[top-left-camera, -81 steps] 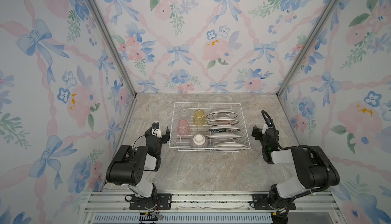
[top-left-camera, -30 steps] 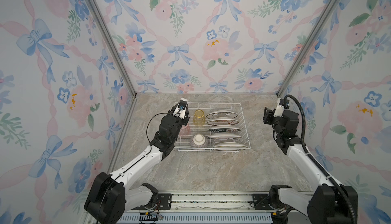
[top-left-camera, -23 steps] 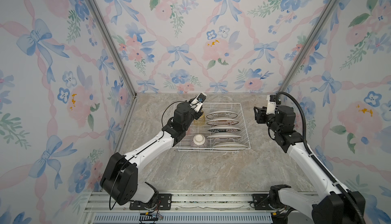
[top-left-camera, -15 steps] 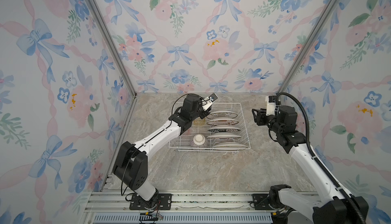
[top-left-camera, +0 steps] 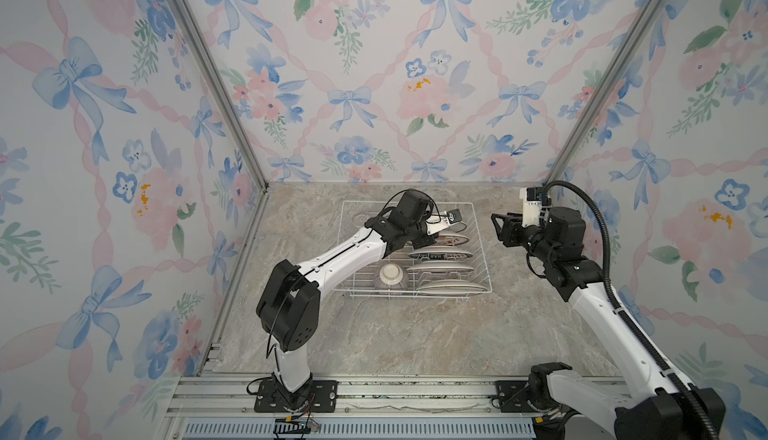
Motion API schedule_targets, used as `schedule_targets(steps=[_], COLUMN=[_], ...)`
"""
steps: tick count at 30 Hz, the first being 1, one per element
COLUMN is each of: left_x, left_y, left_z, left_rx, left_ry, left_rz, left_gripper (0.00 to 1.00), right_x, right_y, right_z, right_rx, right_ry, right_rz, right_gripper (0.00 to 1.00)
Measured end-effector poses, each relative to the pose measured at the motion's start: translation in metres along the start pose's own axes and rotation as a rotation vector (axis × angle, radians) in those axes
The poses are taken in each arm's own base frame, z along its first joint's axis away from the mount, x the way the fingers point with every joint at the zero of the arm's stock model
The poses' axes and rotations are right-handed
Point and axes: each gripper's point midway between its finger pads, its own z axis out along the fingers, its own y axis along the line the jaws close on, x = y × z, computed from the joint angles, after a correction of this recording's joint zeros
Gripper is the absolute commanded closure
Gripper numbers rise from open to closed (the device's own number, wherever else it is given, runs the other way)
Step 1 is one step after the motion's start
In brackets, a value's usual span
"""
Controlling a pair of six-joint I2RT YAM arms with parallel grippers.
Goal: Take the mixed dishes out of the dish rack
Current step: 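Reach the left gripper to the teal-rimmed plate while the right arm rises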
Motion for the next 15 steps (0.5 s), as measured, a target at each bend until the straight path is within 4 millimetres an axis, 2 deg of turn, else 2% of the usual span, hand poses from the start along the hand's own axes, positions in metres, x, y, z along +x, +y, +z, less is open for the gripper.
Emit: schedule_targets(steps=[4, 8, 15], left_x=[0.008, 0.007, 0.014], left_y=[0.008, 0.015, 0.015], left_z=[0.003, 0.006, 0.023], left_rx=[-0.031, -0.058, -0.06], left_ry=[0.045, 0.061, 0.09], left_rz=[0.013, 0.023, 0.043], left_gripper=[0.71, 0.73, 0.75], right_x=[-0.002, -0.005, -0.007], right_y=[0.003, 0.005, 0.006], right_z=[0.0, 0.0, -0.002], right_rx=[-0.013, -0.022, -0.023], right_ry=[-0.01, -0.018, -0.027], right_rz=[0.005, 0.01, 0.009], right_gripper=[0.48, 0.48, 0.48])
